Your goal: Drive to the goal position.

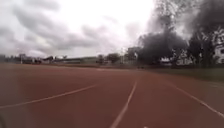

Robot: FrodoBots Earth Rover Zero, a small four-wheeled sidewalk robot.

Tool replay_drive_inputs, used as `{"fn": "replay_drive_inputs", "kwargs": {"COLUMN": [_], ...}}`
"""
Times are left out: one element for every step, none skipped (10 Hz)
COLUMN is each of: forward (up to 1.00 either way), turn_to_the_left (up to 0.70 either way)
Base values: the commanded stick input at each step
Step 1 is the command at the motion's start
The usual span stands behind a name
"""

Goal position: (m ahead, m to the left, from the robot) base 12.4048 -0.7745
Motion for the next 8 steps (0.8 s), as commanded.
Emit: {"fn": "replay_drive_inputs", "kwargs": {"forward": [0.70,0.70,0.70,0.70,0.70,0.70,0.70,0.70], "turn_to_the_left": [0.00,0.00,0.00,0.00,0.00,0.00,0.00,0.00]}}
